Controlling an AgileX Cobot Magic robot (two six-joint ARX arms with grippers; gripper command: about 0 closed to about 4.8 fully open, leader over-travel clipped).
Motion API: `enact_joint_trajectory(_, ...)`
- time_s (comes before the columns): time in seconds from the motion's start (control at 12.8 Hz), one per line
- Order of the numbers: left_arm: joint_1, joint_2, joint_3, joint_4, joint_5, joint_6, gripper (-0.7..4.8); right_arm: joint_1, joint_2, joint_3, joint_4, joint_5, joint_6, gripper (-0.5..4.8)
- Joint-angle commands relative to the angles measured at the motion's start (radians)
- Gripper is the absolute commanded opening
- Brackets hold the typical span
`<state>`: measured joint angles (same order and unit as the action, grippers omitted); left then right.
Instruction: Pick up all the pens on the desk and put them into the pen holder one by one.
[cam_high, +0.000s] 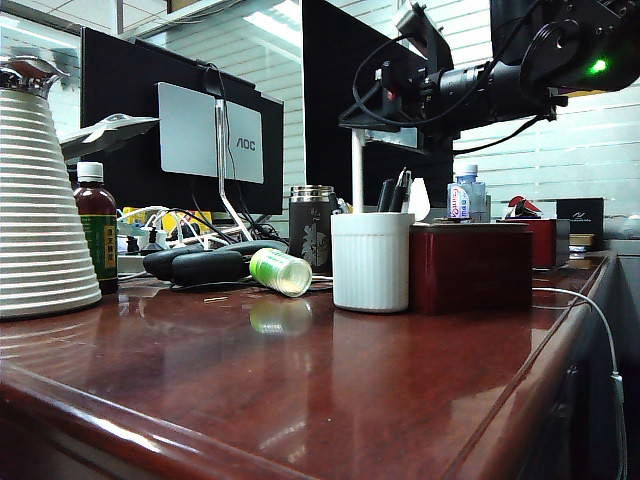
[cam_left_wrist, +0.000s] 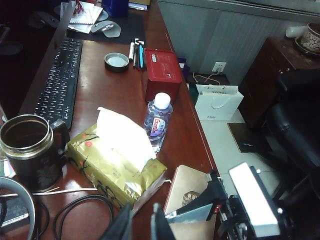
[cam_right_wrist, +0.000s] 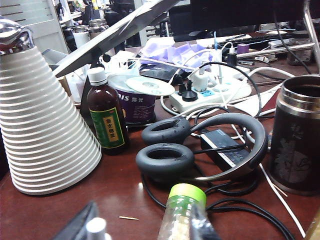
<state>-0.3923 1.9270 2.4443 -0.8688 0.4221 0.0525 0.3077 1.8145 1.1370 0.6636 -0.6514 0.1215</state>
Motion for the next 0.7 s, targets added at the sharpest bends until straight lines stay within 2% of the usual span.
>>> enact_joint_trajectory(0.08, 0.000, -0.010, 0.004, 0.009, 0.000, 0.003, 0.56, 0.001, -0.005, 0.003, -0.016, -0.024, -0.003, 0.81)
enact_joint_trajectory(0.16, 0.000, -0.010, 0.004, 0.009, 0.000, 0.003, 0.56, 0.001, -0.006, 0.003, -0.007, -0.024, -0.002, 1.60)
enact_joint_trajectory(0.23, 0.000, -0.018, 0.004, 0.006, -0.043, 0.004, 0.37, -0.006, -0.054, 0.003, 0.031, -0.007, -0.002, 0.10)
enact_joint_trajectory(0.31, -0.001, -0.038, 0.004, 0.002, -0.113, 0.016, -0.05, -0.007, -0.117, 0.003, 0.033, 0.039, 0.010, 0.03)
enact_joint_trajectory(0.39, -0.002, -0.092, 0.004, -0.008, -0.175, 0.021, -0.06, -0.013, -0.251, 0.003, -0.077, 0.099, 0.017, -0.02)
enact_joint_trajectory(0.55, -0.002, -0.169, 0.003, -0.043, -0.176, -0.008, -0.06, -0.014, -0.452, 0.002, -0.330, 0.235, -0.010, -0.02)
enact_joint_trajectory(0.7, -0.004, -0.259, 0.003, -0.092, -0.220, 0.002, -0.06, 0.000, -0.666, -0.006, -0.597, 0.430, -0.090, -0.02)
